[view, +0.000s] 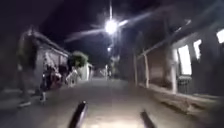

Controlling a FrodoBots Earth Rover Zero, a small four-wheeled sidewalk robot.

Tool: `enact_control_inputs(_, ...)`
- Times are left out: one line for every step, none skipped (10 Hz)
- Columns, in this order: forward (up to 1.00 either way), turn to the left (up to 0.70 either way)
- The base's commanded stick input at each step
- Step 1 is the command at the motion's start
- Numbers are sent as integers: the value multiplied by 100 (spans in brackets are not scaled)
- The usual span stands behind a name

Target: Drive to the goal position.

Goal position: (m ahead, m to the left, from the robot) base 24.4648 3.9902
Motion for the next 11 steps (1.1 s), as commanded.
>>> enact_control_inputs(100,2)
enact_control_inputs(100,2)
enact_control_inputs(100,2)
enact_control_inputs(100,2)
enact_control_inputs(100,2)
enact_control_inputs(100,2)
enact_control_inputs(100,2)
enact_control_inputs(100,2)
enact_control_inputs(100,-15)
enact_control_inputs(100,2)
enact_control_inputs(100,2)
